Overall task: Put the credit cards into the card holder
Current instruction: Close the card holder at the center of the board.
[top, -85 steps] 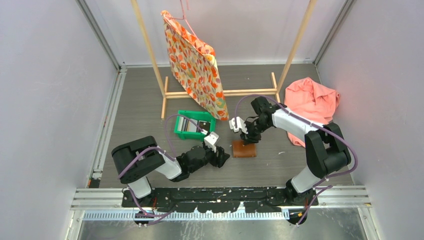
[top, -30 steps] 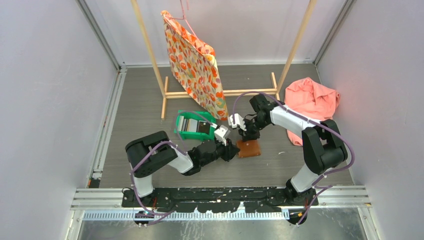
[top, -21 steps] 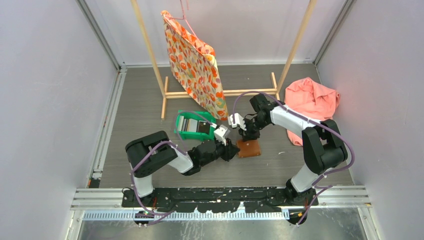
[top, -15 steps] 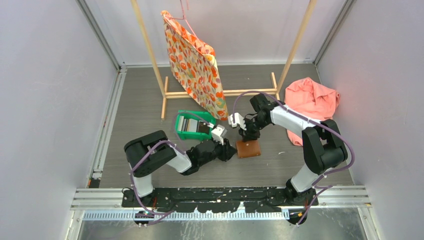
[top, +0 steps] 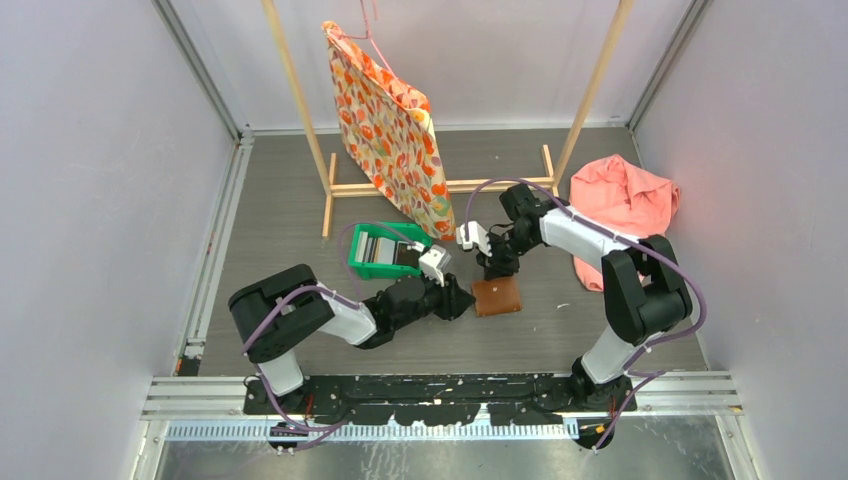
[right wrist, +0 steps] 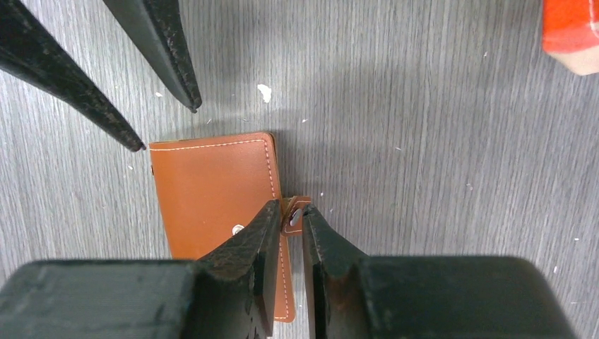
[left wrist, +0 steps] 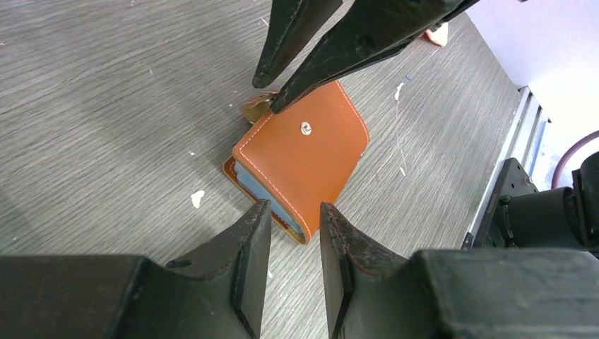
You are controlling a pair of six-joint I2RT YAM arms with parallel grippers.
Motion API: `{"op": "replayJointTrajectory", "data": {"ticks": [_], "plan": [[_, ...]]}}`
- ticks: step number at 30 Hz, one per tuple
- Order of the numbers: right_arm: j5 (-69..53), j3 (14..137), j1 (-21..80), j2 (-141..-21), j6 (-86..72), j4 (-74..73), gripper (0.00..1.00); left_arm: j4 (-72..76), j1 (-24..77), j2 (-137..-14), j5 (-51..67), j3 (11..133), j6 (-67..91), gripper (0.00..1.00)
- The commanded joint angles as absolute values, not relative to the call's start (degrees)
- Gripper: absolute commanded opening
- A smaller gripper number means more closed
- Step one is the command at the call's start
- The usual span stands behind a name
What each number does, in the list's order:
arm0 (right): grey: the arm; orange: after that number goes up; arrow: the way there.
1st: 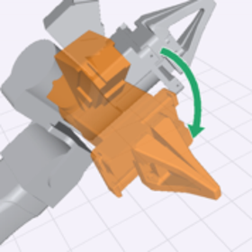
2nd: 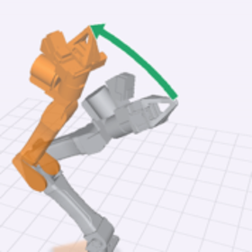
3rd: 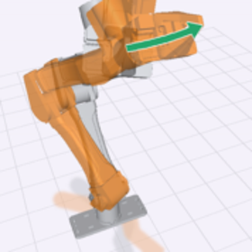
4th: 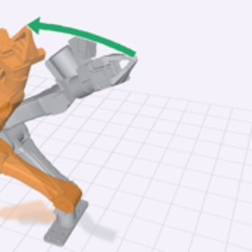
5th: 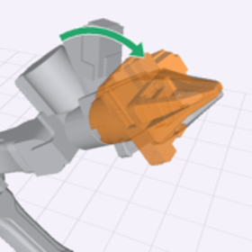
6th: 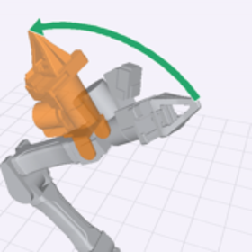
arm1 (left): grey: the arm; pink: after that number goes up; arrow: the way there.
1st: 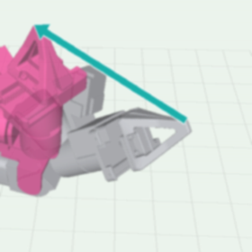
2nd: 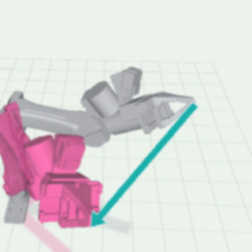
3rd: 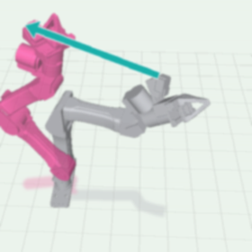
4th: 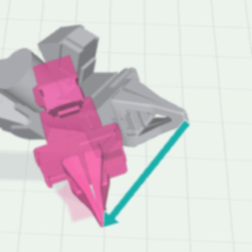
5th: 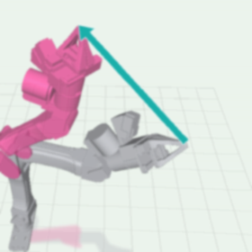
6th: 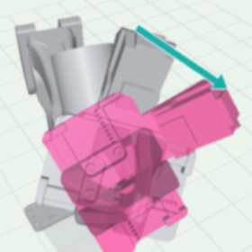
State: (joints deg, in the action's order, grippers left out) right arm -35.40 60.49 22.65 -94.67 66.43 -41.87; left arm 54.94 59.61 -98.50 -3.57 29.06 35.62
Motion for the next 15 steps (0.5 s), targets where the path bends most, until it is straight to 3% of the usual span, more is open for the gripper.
{"op": "replayJointTrajectory", "data": {"ticks": [1, 5, 11, 15], "plan": [[-35.95, 62.88, 22.48, -95.51, 66.48, -42.84, 0.23, 56.71, 59.5, -96.07, -2.04, 28.92, 36.11, 0.33], [-35.86, 63.14, 22.5, -95.71, 66.66, -43.25, 0.2, 57.09, 59.45, -96.7, -1.55, 29.78, 36.74, 0.33], [-36.4, 64.05, 22.5, -95.6, 67.28, -45.14, 0.06, 59.4, 59.46, -100.51, -0.47, 31.91, 38.94, 0.33], [-37.14, 64.48, 22.48, -95.23, 67.67, -46.18, 0.01, 61.5, 59.5, -104.25, -0.26, 34.83, 41.39, 0.33]]}}
